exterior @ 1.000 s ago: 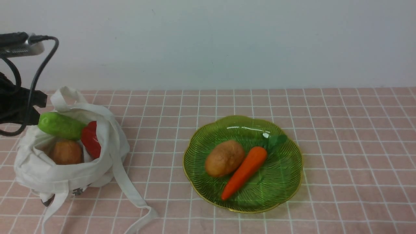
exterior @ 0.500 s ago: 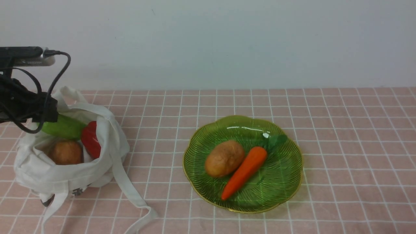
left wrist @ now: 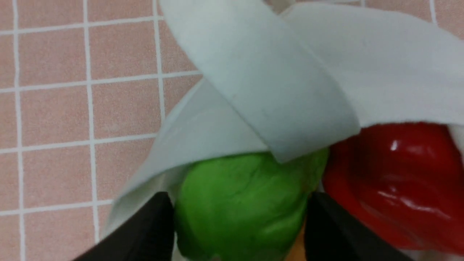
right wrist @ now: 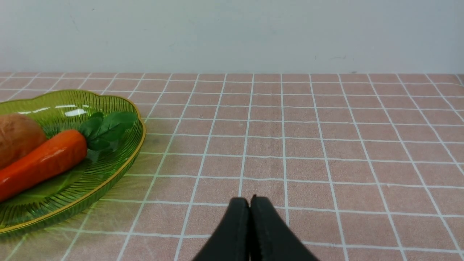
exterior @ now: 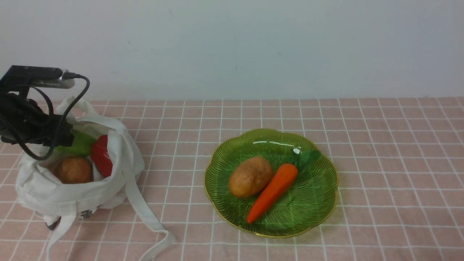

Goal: Take vegetables from bag on pink coffee tablecloth place on plate.
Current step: 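Reach into the cloth bag and grasp the green cucumber with the left gripper, then place the green vegetable from the bag onto the plate with the left gripper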

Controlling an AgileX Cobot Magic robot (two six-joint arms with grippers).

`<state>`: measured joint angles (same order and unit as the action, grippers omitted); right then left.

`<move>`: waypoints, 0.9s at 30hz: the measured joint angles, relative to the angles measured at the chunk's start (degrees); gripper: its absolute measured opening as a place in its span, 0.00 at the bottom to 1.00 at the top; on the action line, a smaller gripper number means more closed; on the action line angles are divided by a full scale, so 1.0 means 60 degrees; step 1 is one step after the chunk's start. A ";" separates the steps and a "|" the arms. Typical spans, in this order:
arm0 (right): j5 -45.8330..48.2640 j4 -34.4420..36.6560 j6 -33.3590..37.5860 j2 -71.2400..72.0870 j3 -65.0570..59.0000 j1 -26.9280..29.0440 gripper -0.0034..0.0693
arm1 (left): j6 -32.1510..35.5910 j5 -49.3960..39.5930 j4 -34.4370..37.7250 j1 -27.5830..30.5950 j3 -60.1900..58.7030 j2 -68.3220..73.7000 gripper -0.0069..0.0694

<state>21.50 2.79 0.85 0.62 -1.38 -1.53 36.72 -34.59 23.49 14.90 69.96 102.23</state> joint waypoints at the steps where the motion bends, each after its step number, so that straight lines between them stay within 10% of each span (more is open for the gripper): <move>1: 0.0000 0.0000 0.0000 0.0000 0.0000 0.0000 0.03 | 0.0077 0.0010 0.0034 0.0000 0.0000 0.0000 0.59; 10: 0.0000 0.0000 0.0000 0.0000 0.0000 0.0000 0.03 | 0.0919 -0.0889 0.0525 0.0000 0.0000 -0.0402 0.57; 27: 0.0000 0.0000 0.0009 0.0000 0.0000 0.0000 0.03 | -0.2067 -0.4024 -0.1038 0.0000 0.0008 -0.2965 0.57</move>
<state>21.50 2.79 0.90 0.62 -1.38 -1.53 24.31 -58.73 17.26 14.90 70.01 84.44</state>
